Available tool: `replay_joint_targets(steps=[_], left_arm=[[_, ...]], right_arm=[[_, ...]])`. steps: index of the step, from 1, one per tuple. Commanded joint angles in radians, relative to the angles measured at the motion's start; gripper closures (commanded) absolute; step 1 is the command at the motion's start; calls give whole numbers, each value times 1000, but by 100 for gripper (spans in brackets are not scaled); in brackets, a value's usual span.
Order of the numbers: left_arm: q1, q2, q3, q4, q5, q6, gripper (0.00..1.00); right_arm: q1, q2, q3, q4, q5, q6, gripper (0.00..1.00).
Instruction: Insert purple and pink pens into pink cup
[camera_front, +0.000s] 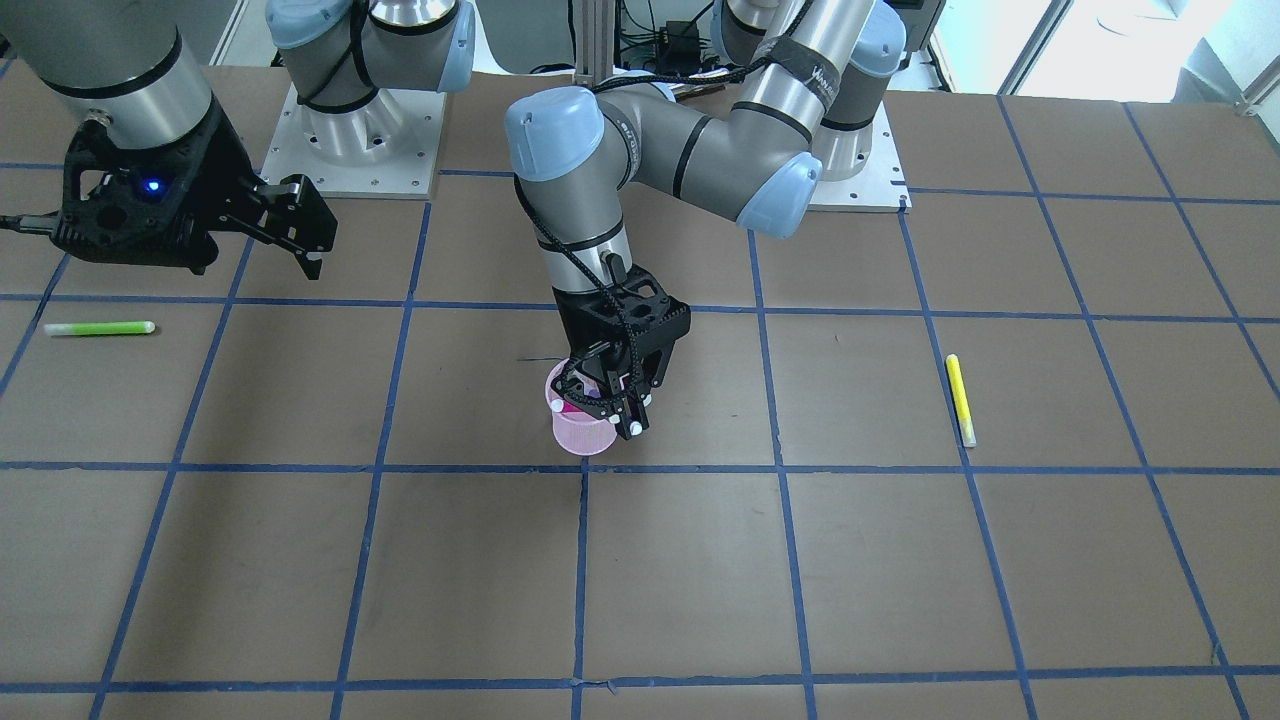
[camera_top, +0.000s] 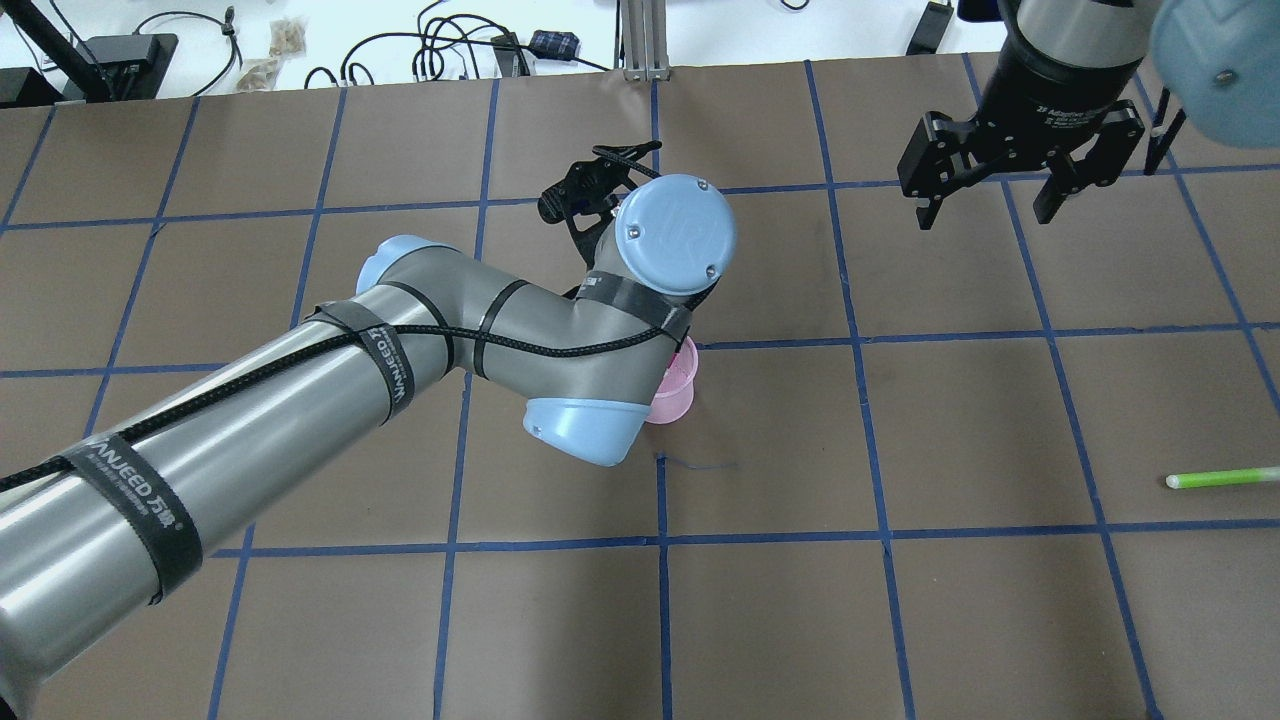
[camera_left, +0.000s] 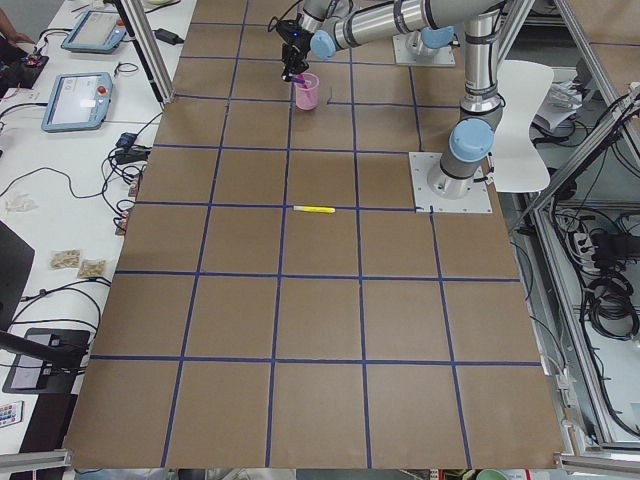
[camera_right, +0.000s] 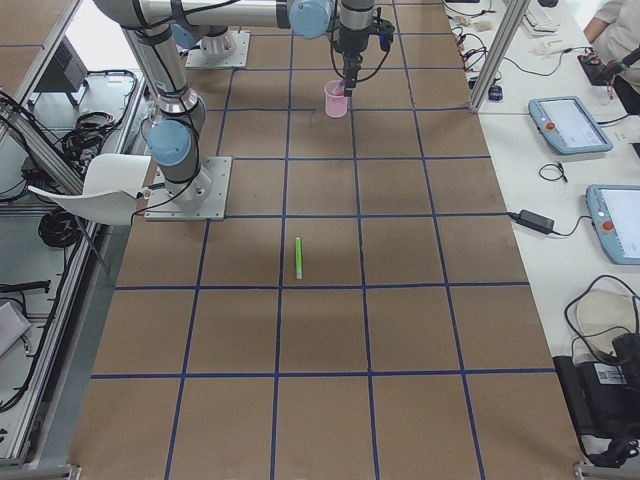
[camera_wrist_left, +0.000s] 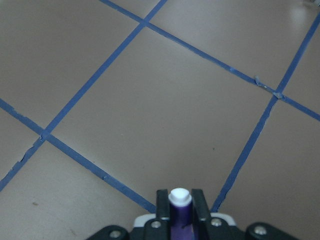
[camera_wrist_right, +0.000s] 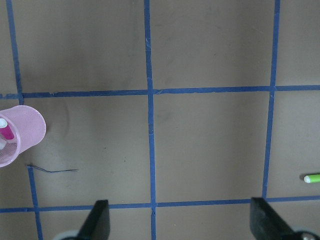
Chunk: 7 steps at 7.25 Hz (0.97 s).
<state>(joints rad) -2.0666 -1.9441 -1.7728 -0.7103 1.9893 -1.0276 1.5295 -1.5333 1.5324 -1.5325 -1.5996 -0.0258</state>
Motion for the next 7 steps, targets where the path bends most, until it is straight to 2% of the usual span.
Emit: replay_joint_targets(steps=[1, 3, 4, 5, 6, 7], left_arm=[[-16, -12, 1, 0, 0, 1, 100], [-35, -21, 0, 0, 3, 0, 100], [-38, -22, 0, 0, 2, 0, 95], [-41, -22, 0, 0, 0, 0, 78], [-43, -21, 0, -1, -3, 1, 45], [-46, -21, 1, -2, -3, 3, 25]], right_arm=[[1, -1, 0, 0, 4, 3, 0], [1, -1, 0, 0, 1, 1, 0], [1, -1, 0, 0, 0, 0, 0], [1, -2, 0, 0, 6, 0, 0], [1, -4, 0, 0, 7, -2, 0], [1, -2, 0, 0, 9, -2, 0]])
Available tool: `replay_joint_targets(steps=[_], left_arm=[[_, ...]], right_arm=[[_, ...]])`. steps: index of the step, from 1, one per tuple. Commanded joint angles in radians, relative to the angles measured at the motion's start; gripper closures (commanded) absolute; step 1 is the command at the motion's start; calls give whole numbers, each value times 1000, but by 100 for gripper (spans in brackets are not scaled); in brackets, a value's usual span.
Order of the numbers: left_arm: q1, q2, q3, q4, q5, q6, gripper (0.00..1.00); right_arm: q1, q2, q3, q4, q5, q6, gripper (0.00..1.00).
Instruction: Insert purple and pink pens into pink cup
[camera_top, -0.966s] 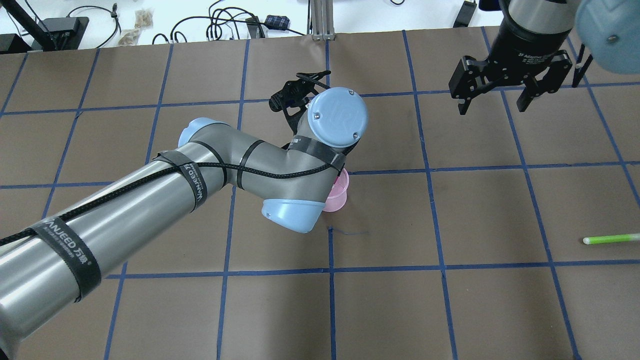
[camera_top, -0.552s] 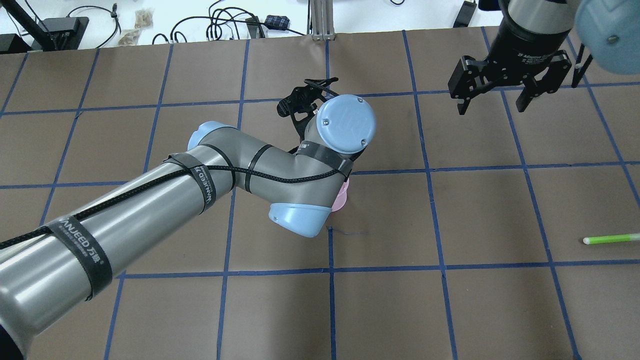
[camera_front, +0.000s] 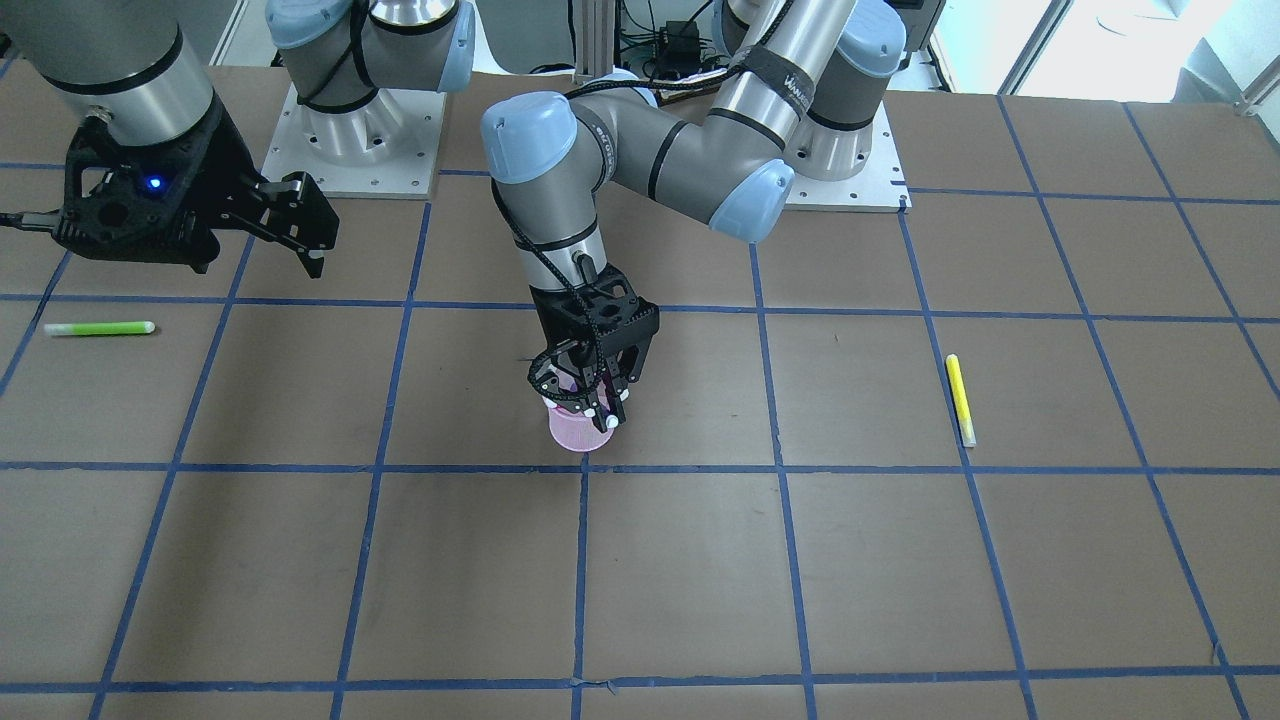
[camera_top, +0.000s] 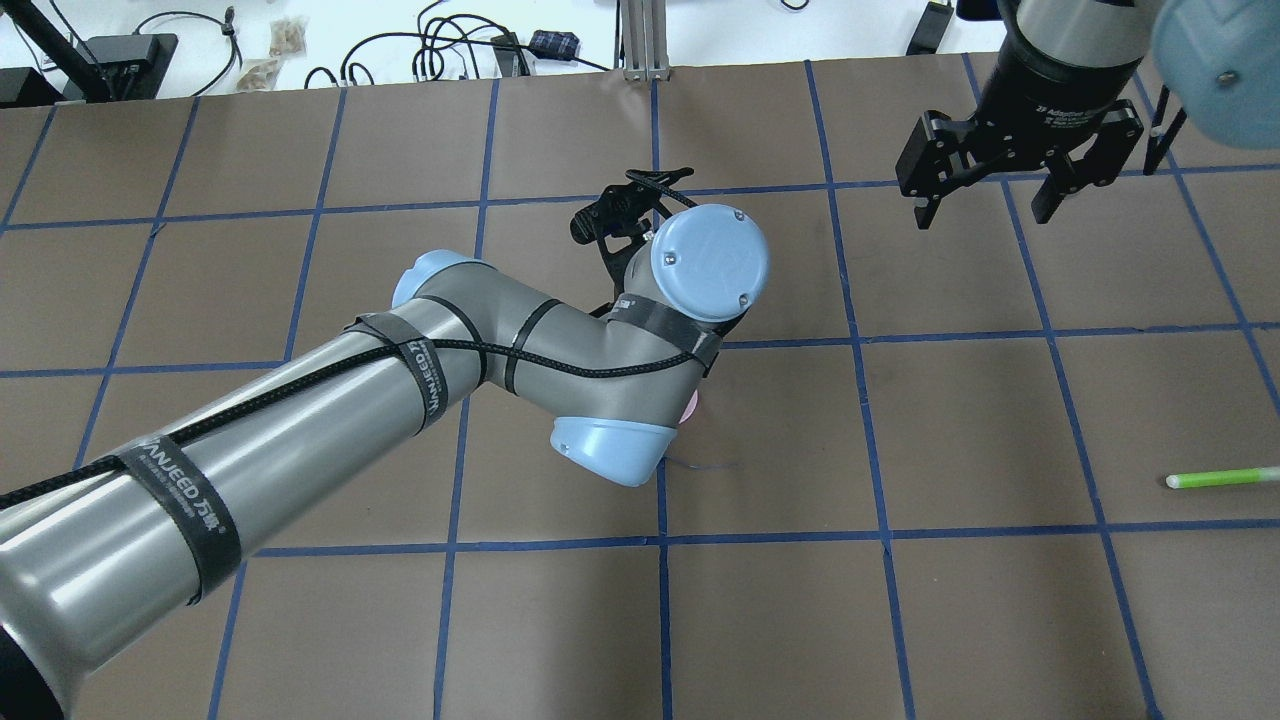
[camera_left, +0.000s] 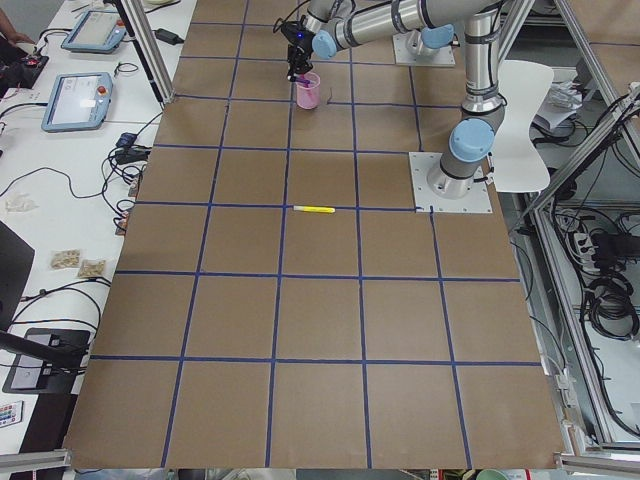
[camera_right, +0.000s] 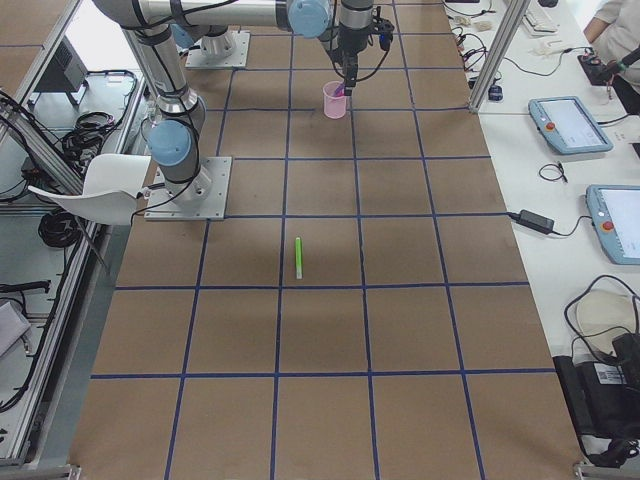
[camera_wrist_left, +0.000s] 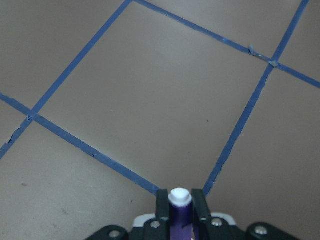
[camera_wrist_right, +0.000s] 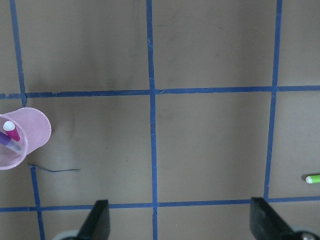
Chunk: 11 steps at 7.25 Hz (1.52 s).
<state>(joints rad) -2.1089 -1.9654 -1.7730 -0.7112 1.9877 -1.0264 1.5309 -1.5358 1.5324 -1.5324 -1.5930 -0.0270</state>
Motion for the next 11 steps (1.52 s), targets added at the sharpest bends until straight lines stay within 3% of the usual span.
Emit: replay_joint_targets(steps=[1, 3, 5, 6, 7, 10, 11], left_arm=[[-3, 2, 1, -1, 2, 3, 2], [1, 16, 7, 1, -3, 25, 0], [51, 54, 30, -20, -18, 253, 0], [131, 68, 50, -54, -120, 355, 0], [223, 83, 66, -167, -242, 479, 0], [416, 157, 157, -475, -370, 754, 0], [467, 183, 191, -555, -374, 876, 0]], right_arm=[[0, 0, 0, 0, 1, -1, 0], [0, 0, 0, 0, -4, -1, 0], [0, 0, 0, 0, -2, -1, 0], [0, -1, -2, 2, 2, -1, 0], [2, -3, -6, 0, 4, 1, 0], [20, -20, -15, 17, 19, 2, 0], [32, -24, -15, 14, 47, 1, 0]])
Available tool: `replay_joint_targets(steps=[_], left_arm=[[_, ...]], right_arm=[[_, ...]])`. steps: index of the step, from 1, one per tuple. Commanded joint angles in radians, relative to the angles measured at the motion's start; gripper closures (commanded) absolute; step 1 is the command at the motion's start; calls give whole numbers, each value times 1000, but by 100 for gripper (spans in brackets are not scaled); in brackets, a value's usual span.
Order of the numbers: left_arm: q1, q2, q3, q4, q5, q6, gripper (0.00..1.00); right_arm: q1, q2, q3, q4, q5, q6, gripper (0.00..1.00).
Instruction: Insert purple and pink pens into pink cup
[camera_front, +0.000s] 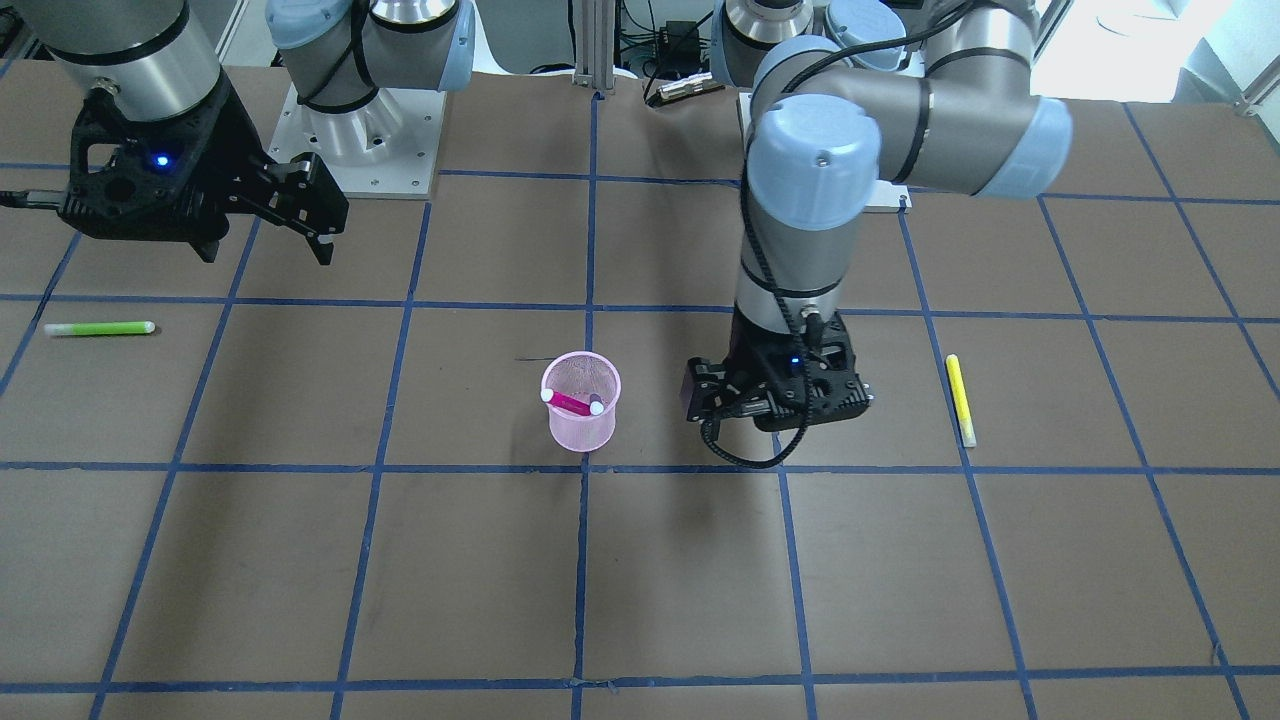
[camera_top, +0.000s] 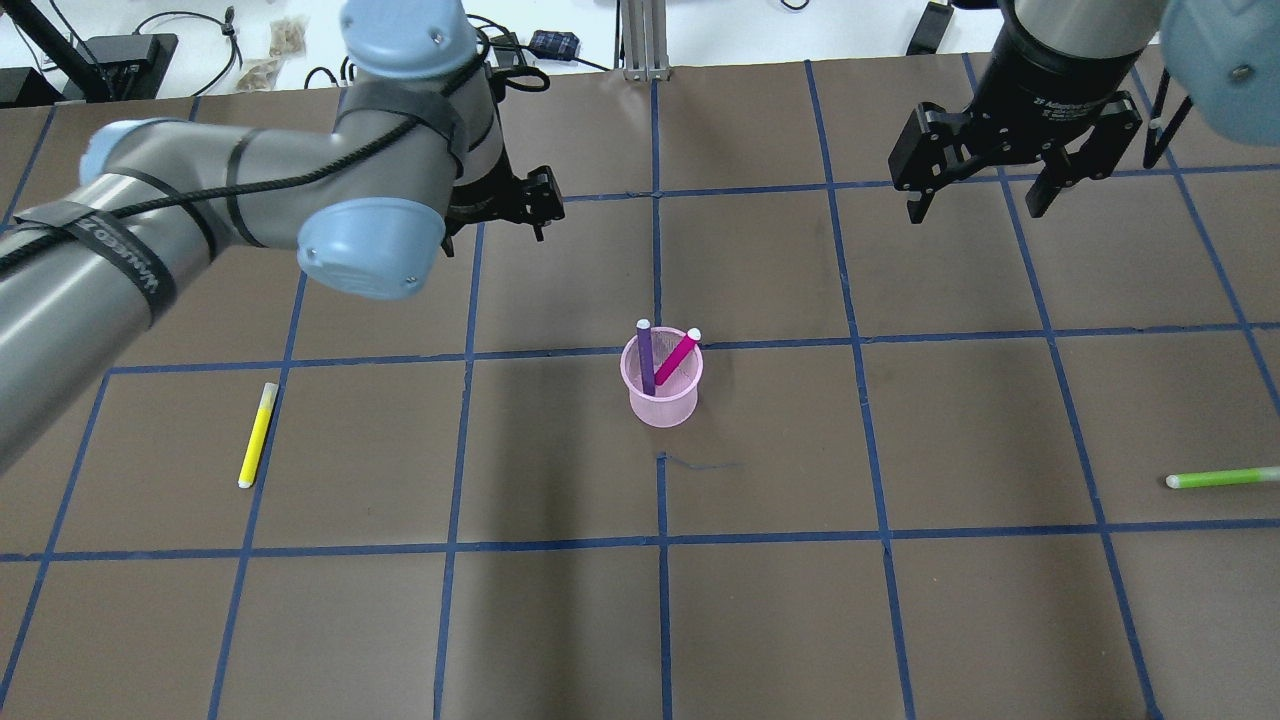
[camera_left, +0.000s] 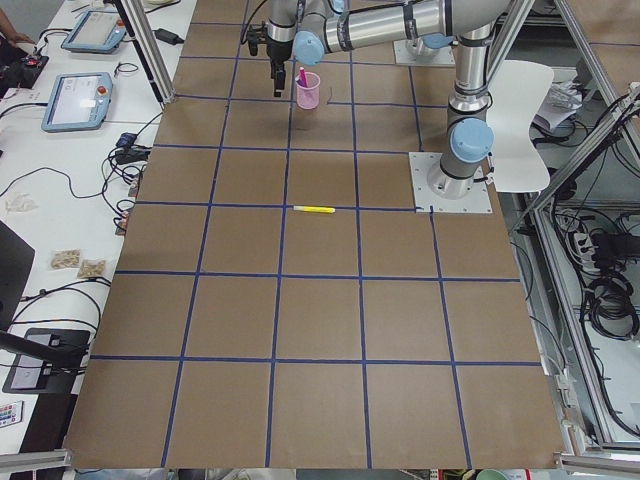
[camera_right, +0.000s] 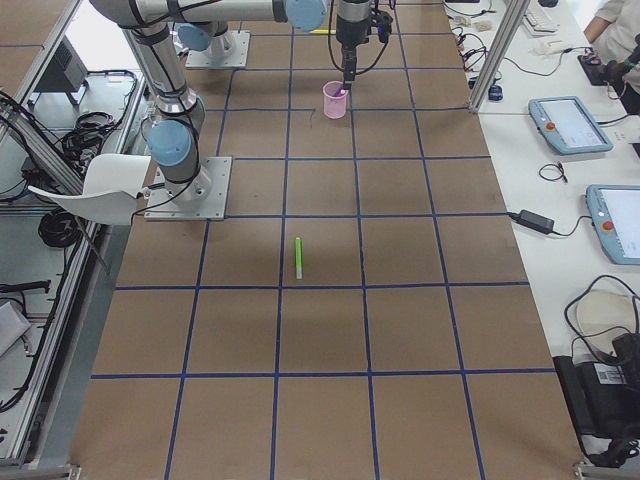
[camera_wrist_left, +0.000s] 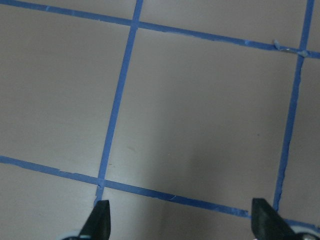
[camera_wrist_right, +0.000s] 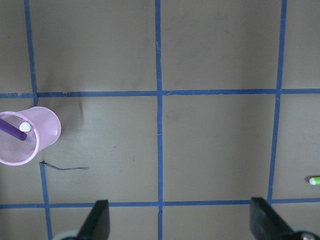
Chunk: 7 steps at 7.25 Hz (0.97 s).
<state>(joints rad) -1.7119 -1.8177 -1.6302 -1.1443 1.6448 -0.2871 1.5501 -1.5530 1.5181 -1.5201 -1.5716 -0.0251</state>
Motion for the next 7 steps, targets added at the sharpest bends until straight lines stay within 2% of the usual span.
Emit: replay_joint_targets(steps=[1, 2, 4, 7], left_arm=[[113, 52, 58, -146, -34, 202, 0], [144, 75, 53, -153, -31, 213, 0], [182, 162, 58, -314, -39, 304, 0], [201, 253, 49, -436, -39, 388, 0]], right_arm=[[13, -6, -3, -2, 16, -1, 0], [13, -6, -4, 6, 19, -4, 0], [13, -7, -18, 1, 24, -15, 0], [13, -6, -41, 3, 19, -18, 0]])
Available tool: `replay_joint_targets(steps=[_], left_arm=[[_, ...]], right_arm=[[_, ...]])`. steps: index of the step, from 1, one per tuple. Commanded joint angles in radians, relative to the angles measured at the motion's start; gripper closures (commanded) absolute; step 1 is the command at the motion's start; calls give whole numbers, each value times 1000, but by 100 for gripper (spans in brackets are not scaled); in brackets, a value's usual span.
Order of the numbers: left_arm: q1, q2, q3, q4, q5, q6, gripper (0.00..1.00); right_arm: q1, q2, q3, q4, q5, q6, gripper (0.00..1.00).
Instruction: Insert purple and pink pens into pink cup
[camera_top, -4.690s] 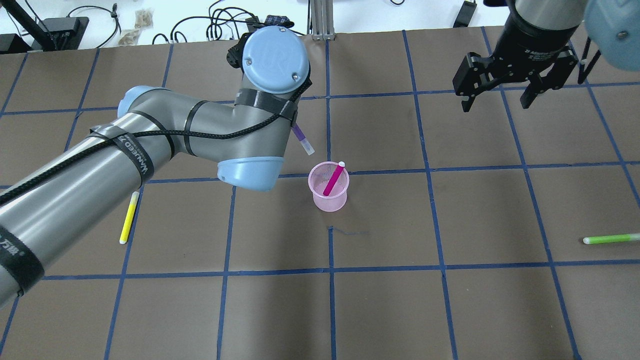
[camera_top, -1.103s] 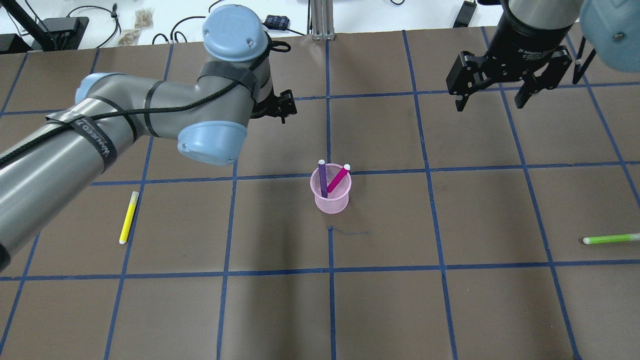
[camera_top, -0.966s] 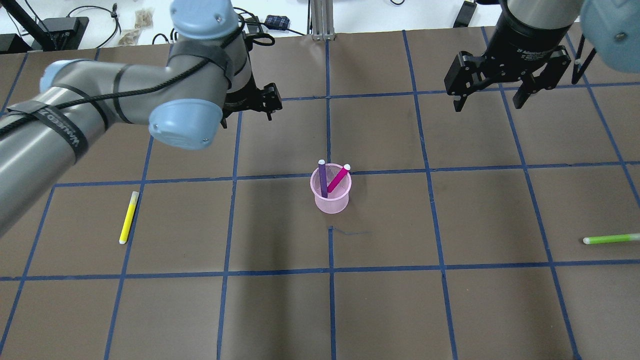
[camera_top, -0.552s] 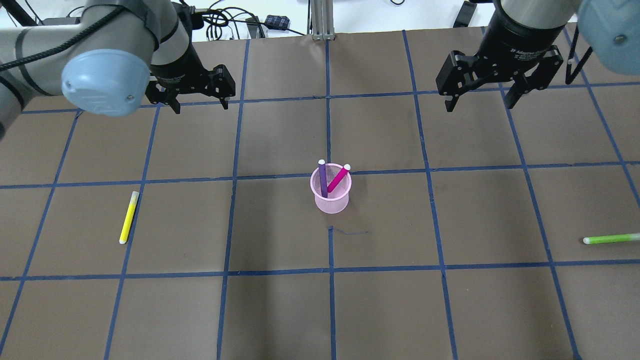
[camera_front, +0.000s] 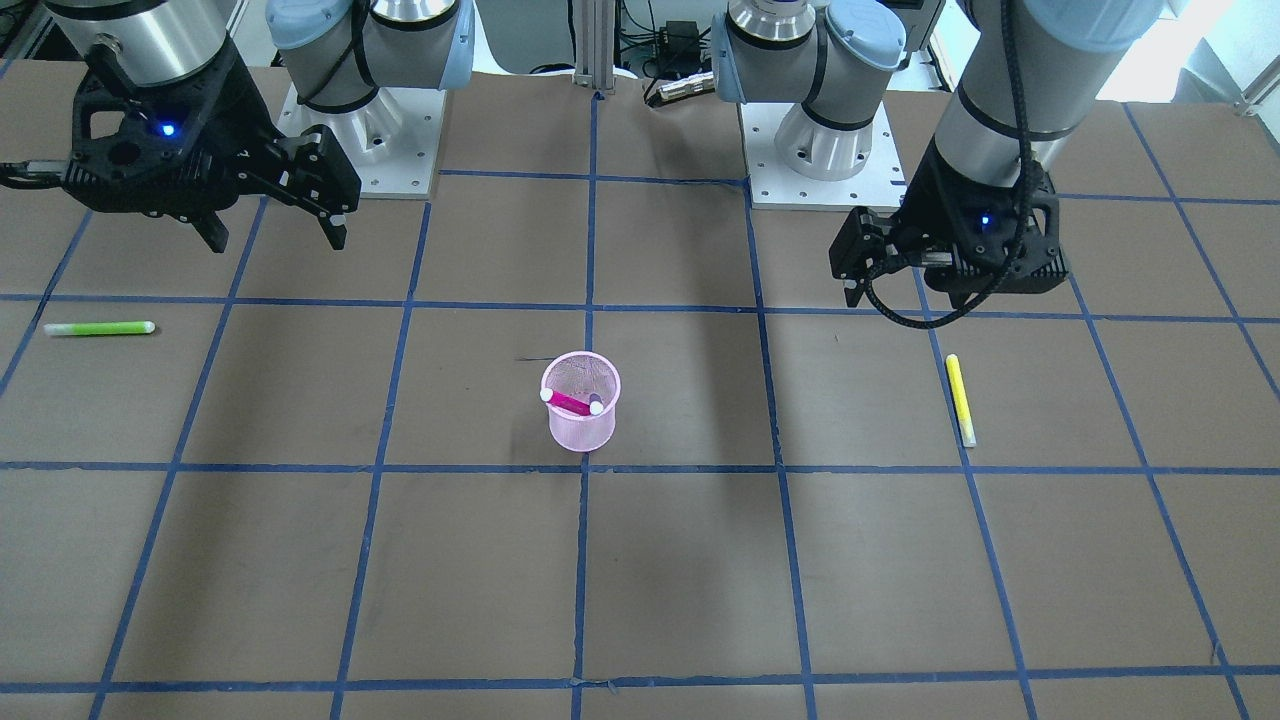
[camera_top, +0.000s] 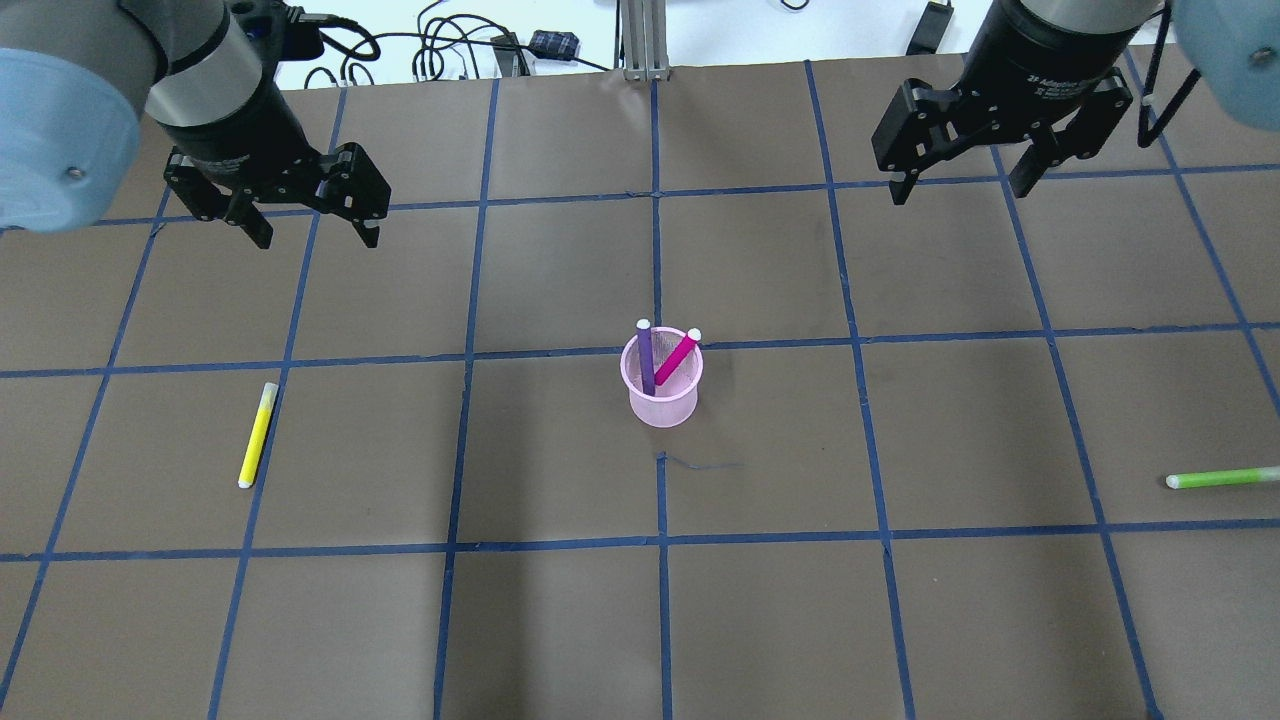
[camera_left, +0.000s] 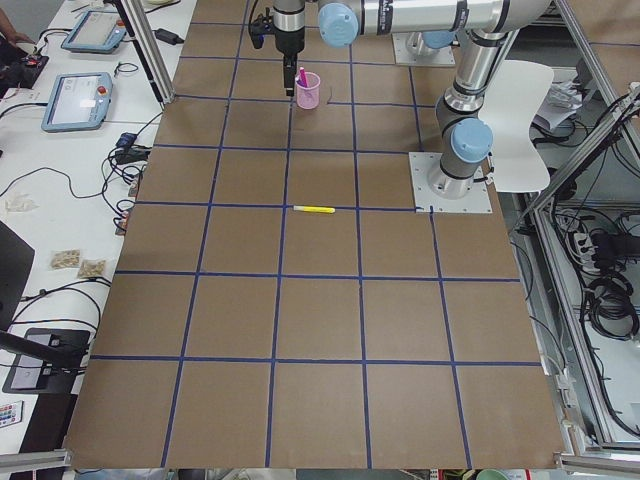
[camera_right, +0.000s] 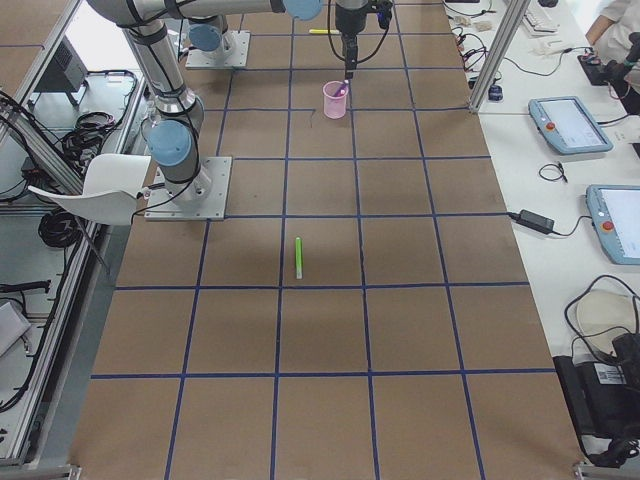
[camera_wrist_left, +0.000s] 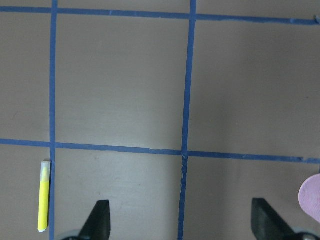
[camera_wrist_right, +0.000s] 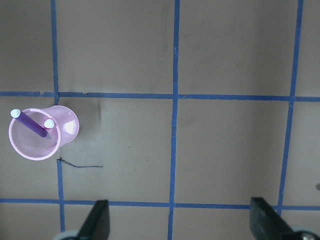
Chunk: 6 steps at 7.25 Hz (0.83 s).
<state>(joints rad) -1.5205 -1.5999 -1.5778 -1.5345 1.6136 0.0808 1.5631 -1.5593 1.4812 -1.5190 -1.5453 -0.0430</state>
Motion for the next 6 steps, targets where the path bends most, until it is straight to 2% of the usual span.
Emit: replay_joint_targets(steps=[1, 6], left_arm=[[19, 37, -13, -44, -5, 24, 0], [23, 43, -15, -53, 2, 8, 0]], right_arm=[[0, 2, -4, -4, -12, 0, 0], [0, 4, -2, -6, -10, 0, 0]])
